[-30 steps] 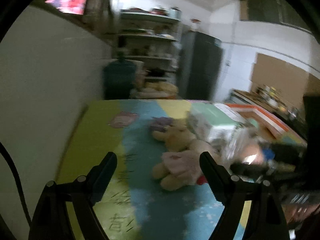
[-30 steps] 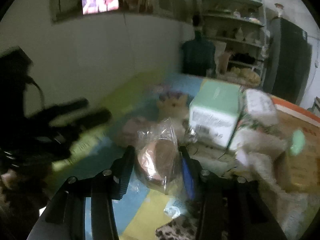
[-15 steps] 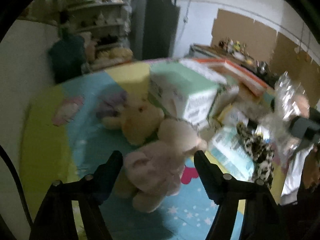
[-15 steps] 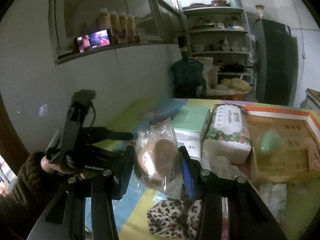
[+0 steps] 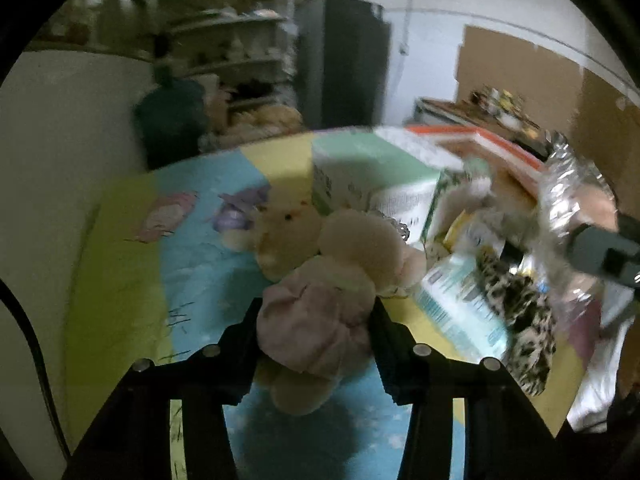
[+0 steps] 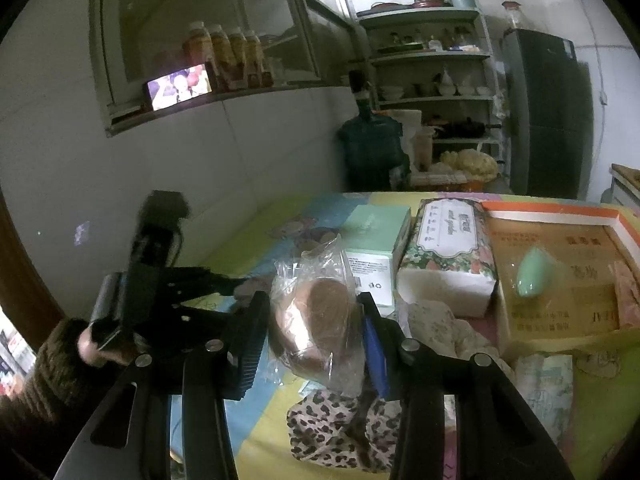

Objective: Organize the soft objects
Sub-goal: 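Grasp the plush bunny with the left tool while the right tool grasps the bagged bread, then carry bunny and bagged bread over the tray and open both tools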

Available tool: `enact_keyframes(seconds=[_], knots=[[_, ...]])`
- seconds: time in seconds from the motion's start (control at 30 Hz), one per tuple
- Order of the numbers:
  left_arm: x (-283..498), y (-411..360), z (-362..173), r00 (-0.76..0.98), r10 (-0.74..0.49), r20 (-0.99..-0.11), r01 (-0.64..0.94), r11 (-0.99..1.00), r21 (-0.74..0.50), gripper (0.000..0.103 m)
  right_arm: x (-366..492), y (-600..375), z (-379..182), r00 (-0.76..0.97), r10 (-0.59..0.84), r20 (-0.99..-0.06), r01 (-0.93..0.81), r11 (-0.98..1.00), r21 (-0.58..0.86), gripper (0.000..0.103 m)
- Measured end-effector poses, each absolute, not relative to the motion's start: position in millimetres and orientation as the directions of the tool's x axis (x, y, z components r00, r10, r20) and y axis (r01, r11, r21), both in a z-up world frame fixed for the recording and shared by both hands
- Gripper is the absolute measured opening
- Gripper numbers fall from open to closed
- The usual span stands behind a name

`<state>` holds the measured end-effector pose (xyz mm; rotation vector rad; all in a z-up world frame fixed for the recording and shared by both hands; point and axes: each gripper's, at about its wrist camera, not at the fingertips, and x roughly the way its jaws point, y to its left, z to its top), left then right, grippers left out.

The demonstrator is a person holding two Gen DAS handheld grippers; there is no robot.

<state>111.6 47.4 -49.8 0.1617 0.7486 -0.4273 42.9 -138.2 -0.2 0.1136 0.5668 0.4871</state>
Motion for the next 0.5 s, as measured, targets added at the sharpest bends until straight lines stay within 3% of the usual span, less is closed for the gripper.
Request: enact_keyframes(seconds=[0.5], knots=[[65,33,-3,0.807,-0.198,-0.556,0.234,0.972,-0.006,0.05,39,-144,4,0.746,0.469,-0.472,-0.401,0.883,0.243,0.046]])
